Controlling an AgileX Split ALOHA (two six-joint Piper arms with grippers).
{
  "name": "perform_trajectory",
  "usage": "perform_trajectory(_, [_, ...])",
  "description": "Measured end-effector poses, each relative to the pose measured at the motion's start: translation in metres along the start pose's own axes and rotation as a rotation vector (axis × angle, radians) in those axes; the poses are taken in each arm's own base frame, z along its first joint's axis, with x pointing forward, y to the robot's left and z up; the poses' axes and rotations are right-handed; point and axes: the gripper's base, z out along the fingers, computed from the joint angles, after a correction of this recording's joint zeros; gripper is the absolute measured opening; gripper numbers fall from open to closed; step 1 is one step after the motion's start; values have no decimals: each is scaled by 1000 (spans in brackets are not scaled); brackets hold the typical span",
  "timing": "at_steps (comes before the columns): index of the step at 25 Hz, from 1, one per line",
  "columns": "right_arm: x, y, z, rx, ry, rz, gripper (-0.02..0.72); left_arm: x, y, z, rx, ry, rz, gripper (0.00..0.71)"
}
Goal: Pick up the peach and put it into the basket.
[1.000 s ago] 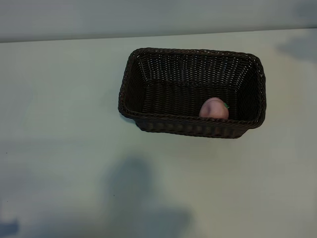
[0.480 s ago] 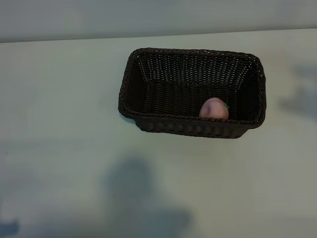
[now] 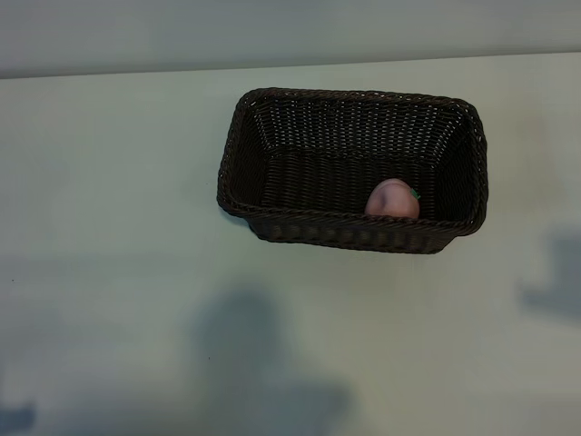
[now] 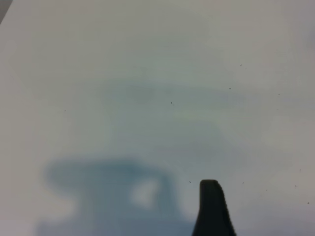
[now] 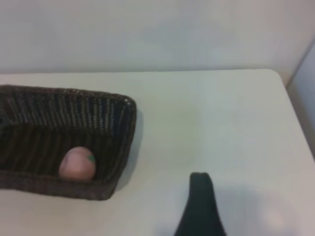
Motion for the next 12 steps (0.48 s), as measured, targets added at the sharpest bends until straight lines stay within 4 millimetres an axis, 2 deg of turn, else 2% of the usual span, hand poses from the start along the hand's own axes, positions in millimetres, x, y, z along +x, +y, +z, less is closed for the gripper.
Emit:
perform_trajectory(9, [45, 0, -20, -48, -154, -35, 526, 0, 0, 0, 0, 0, 0, 498])
perform_trajectory(12, [61, -2, -20, -36, -172, -40, 525, 0, 0, 0, 0, 0, 0, 498])
